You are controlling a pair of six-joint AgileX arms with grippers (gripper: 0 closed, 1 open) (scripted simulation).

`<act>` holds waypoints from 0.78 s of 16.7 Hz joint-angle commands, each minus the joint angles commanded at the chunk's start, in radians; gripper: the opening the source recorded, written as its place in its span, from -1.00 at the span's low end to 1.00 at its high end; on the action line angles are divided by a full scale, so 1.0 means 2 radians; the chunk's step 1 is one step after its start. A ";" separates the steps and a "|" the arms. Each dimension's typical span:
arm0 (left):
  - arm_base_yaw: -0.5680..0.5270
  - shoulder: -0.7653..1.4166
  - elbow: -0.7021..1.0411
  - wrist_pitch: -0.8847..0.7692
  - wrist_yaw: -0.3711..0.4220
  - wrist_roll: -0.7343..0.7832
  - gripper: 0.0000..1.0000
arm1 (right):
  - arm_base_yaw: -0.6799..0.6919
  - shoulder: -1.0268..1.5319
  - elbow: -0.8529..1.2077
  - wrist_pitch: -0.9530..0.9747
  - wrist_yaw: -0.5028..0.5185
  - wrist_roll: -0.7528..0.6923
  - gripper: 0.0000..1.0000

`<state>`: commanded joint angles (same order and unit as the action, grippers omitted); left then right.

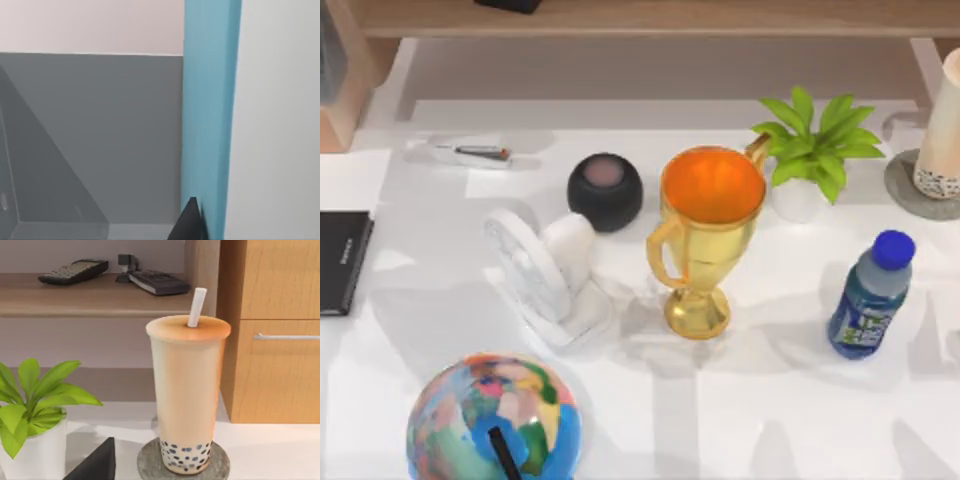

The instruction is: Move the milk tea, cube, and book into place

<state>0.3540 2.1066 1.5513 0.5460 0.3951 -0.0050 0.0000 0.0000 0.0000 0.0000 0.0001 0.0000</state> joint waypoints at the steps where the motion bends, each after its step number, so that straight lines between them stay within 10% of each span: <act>1: 0.000 0.000 0.000 0.000 0.000 0.000 -1.00 | 0.000 0.000 0.000 0.000 0.000 0.000 1.00; 13: 0.003 -0.022 -0.013 -0.008 0.003 0.002 -1.00 | 0.000 0.000 0.000 0.000 0.000 0.000 1.00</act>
<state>0.3604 2.0634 1.5262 0.5297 0.4018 -0.0016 0.0000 0.0000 0.0000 0.0000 0.0001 0.0000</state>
